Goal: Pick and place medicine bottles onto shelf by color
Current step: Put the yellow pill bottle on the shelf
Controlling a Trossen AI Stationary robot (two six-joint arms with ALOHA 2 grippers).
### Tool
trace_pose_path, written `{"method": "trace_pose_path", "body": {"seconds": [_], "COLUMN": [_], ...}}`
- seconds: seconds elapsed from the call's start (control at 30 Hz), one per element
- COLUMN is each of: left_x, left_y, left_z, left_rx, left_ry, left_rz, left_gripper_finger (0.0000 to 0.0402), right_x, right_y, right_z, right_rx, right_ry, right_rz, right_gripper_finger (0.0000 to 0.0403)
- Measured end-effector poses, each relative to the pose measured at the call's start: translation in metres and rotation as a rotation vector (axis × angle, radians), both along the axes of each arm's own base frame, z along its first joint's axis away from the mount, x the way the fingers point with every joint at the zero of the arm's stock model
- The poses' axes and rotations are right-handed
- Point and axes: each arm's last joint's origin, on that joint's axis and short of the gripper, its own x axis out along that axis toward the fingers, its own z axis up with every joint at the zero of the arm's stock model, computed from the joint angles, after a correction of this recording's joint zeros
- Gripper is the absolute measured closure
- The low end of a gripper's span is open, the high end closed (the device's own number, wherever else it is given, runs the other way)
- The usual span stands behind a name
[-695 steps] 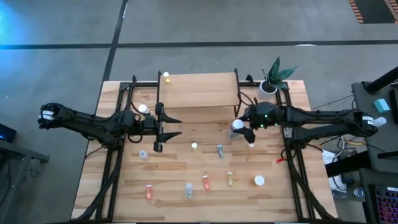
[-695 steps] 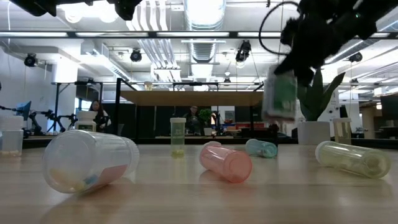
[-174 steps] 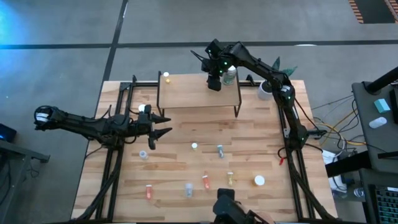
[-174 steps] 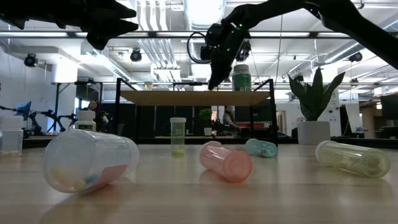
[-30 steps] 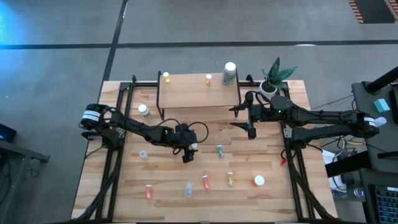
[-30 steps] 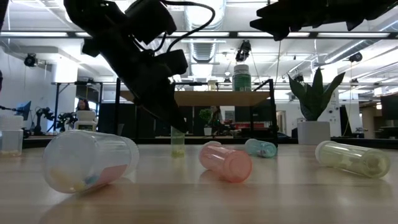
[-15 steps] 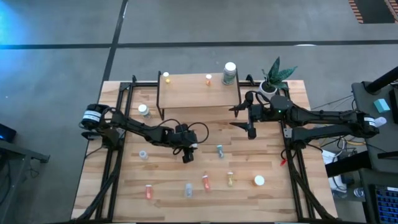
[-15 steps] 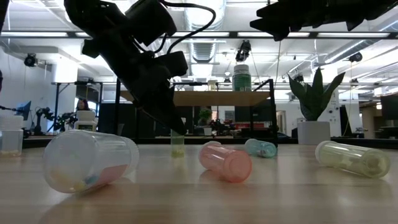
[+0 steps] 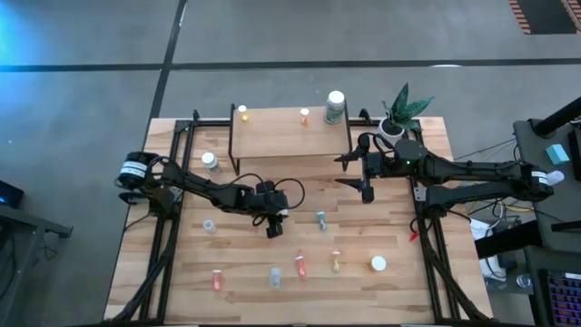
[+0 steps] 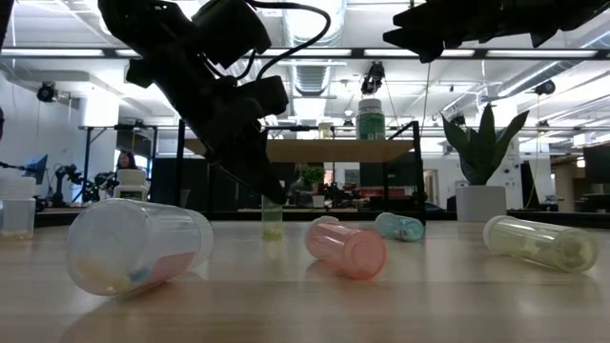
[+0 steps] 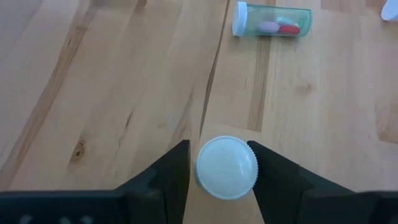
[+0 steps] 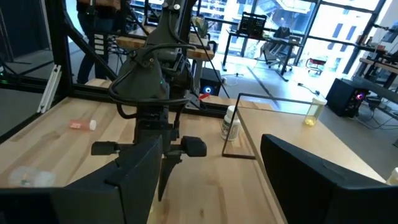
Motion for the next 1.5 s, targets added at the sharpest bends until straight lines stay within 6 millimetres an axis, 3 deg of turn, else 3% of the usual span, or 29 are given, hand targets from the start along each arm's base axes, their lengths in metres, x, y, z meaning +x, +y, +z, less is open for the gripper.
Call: {"method": "trace_pose_path", "body": {"seconds": [1.5], "left_x": [-0.0012], "left_y": [-0.0006], "left_z": [-0.0011], "left_rx": [-0.036], "left_ry": [0.003], "left_rz": [0.004], "left_gripper_finger": [0.0263], "right_x": [0.0], "right_y": [0.0], "right_z": [-0.0003], "right_rx": [0.0], "right_ry": [0.001], "right_rz": [0.0], "right_gripper_finger": [0.014]}}
